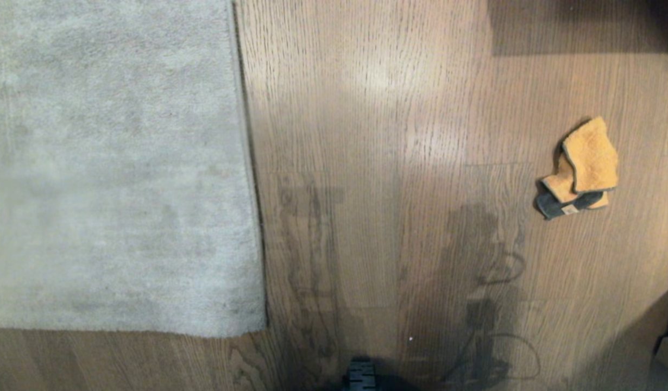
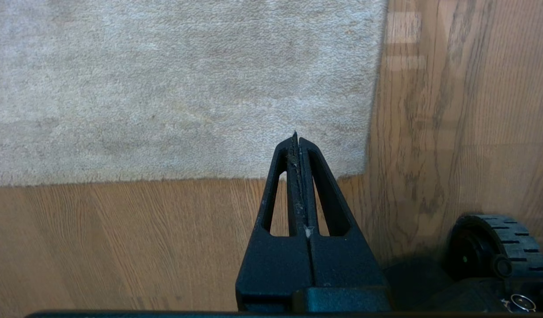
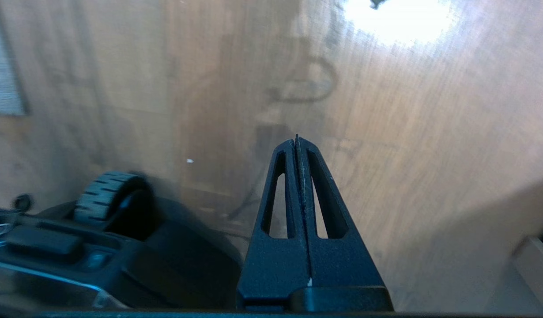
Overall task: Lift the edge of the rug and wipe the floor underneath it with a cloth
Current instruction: Pick up the rag
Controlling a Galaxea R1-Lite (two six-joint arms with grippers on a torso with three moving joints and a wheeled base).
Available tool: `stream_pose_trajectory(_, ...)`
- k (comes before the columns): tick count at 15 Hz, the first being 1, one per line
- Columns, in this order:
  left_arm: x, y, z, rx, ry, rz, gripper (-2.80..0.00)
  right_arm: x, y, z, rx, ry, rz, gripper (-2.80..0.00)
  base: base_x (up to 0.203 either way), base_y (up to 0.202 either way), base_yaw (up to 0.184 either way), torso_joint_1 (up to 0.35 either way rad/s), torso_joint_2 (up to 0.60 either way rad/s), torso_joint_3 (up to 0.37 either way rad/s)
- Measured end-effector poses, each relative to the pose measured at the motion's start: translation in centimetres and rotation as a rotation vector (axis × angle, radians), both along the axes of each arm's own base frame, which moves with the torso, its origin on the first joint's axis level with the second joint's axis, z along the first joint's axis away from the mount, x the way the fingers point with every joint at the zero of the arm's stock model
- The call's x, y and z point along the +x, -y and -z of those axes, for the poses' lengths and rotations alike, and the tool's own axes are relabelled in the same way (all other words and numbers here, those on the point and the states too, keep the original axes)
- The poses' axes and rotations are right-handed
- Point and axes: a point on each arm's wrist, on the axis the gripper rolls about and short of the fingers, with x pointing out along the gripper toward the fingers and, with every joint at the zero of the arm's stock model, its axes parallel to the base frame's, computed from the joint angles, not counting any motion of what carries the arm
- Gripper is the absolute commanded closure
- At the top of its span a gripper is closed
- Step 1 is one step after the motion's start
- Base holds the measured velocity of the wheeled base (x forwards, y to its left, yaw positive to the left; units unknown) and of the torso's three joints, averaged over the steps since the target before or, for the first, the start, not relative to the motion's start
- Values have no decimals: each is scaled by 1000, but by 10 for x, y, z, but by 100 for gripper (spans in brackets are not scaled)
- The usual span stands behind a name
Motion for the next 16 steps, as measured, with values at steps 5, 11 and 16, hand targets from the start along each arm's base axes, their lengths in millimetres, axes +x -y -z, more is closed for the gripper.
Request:
stream_pose_trajectory(5, 0, 0, 0, 0, 0, 0, 0, 27, -2, -29, 5, 6, -67, 0, 0, 0, 0, 0, 0, 0)
stream_pose_trajectory(11, 0, 0, 0, 0, 0, 0, 0, 74, -8, -49, 50, -26, -67, 0, 0, 0, 0, 0, 0, 0)
stream_pose_trajectory(16, 0, 0, 0, 0, 0, 0, 0, 109, -9, -54, 103, -100, -31, -280, 0, 0, 0, 0, 0, 0)
